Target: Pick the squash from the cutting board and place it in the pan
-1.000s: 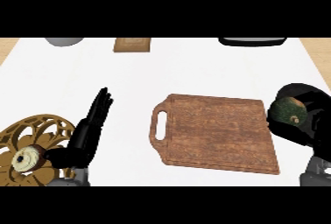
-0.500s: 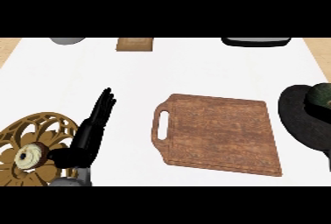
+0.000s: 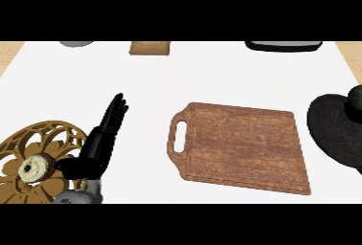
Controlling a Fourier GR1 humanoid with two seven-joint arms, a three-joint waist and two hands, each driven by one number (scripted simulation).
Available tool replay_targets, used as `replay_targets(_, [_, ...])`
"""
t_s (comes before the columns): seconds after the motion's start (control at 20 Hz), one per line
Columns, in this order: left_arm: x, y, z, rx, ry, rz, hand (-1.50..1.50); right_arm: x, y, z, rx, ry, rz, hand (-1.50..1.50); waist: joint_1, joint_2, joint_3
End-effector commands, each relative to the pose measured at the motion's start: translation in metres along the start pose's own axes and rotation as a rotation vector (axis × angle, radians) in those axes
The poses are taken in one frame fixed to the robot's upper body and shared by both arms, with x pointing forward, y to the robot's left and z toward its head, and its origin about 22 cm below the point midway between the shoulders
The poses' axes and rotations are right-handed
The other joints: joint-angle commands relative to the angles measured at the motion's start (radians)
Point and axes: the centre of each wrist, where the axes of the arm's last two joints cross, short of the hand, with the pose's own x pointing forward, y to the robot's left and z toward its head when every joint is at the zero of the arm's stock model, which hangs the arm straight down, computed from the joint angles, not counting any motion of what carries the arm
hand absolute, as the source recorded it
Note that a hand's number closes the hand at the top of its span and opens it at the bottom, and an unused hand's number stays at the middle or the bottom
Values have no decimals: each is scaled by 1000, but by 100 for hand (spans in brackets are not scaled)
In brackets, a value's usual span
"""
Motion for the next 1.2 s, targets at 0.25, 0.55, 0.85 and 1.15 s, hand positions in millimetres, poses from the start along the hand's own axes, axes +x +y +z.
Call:
replay_targets(0.25, [4,0,1,-29,-10,5,0,-1,27,-11,427,85,-72,-150,27,7,4])
replay_targets(0.55, [7,7,-6,-2,-8,3,0,-3,27,-14,237,-17,-279,-150,6,4,3])
replay_targets(0.85, [6,13,0,10,23,9,0,-10,3,-31,157,25,-476,-150,-7,-2,1])
replay_targets(1.15, [5,12,4,26,31,27,0,-65,-36,-22,218,50,-634,-150,-29,-11,-1])
